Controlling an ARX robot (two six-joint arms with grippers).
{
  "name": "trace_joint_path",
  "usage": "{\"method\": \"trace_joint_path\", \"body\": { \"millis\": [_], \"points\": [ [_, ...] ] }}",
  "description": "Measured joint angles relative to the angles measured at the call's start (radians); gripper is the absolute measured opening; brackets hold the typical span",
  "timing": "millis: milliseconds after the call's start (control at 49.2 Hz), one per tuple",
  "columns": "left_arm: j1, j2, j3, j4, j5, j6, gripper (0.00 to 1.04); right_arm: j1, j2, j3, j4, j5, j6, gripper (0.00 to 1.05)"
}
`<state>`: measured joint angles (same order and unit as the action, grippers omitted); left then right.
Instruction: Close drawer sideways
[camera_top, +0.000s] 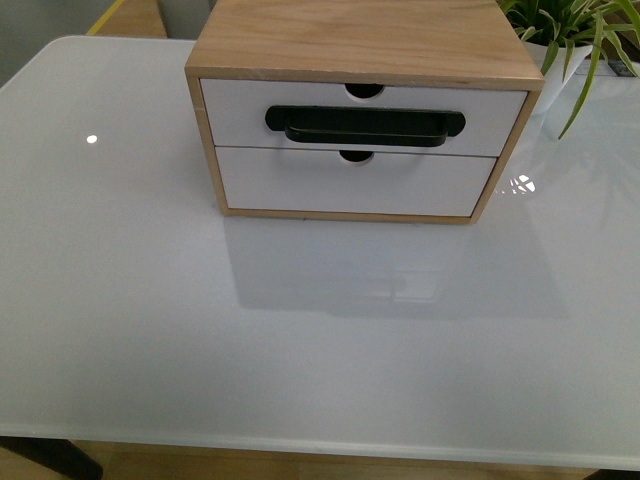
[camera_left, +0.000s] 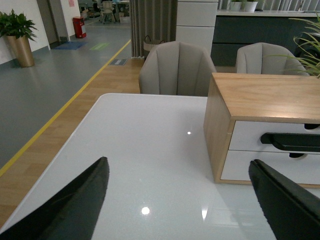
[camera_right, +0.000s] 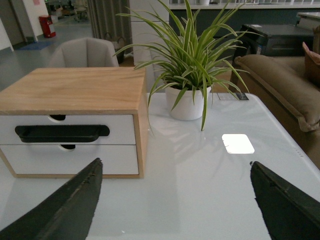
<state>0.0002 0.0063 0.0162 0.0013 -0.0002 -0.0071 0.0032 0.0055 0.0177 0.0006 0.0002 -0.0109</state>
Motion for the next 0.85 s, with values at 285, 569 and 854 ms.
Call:
{"method": "trace_joint_path", "body": {
  "millis": [285, 569, 854],
  "points": [
    [0.000, 0.000, 0.000, 0.000, 0.000, 0.003, 0.96, 0.000, 0.000, 0.000, 0.000, 0.000, 0.001, 0.96],
    [0.000, 0.000, 0.000, 0.000, 0.000, 0.003, 0.96, 0.000, 0.000, 0.000, 0.000, 0.000, 0.001, 0.96],
    [0.000, 0.000, 0.000, 0.000, 0.000, 0.003, 0.96, 0.000, 0.000, 0.000, 0.000, 0.000, 0.001, 0.96]
  ]
}}
